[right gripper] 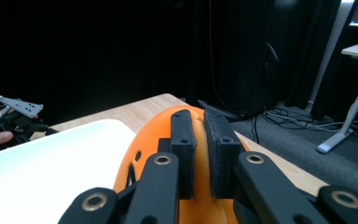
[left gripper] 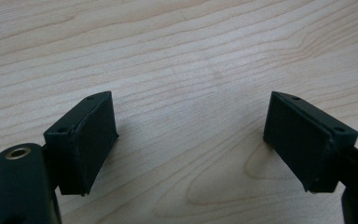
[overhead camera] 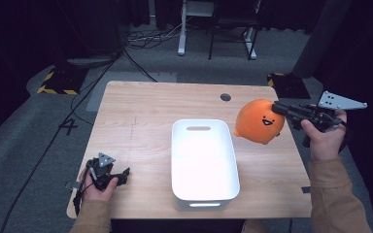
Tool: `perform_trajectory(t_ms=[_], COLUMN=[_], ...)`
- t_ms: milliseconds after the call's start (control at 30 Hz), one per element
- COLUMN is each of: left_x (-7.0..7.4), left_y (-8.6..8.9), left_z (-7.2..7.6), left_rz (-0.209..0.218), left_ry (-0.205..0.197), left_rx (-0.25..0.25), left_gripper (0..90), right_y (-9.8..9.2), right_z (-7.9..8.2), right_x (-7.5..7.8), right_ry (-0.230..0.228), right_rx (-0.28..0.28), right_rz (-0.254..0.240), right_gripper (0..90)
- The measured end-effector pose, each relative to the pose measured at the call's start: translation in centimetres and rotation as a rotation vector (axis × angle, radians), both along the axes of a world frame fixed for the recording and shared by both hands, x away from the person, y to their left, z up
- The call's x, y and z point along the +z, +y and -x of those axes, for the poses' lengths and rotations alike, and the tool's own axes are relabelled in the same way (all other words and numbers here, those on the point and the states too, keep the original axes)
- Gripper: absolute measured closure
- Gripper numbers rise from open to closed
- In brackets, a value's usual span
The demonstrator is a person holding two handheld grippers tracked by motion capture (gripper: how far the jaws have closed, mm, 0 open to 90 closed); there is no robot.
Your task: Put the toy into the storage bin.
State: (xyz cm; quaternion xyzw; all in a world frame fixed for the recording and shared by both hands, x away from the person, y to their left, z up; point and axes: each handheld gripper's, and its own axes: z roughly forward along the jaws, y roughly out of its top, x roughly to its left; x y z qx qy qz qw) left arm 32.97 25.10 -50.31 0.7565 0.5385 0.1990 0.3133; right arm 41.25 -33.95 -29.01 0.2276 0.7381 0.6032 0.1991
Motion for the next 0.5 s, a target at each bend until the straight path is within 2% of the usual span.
perform_trajectory(t_ms=[300,500], left_x=[0.0,0.0], left_y=[0.0,0.0], left_z=[0.0,0.0], left_rz=[0.000,0.000], left_ry=[0.000,0.000], left_rx=[0.000,0.000], left_gripper=[17.4,17.4], right_y=[1.1,1.9], right_z=[-0.1,-0.1], right_x=[1.5,2.1], right_ry=[-0.016,-0.027], right_rx=[0.023,0.039], right_rz=[0.028,0.025], right_gripper=[83.5,83.6])
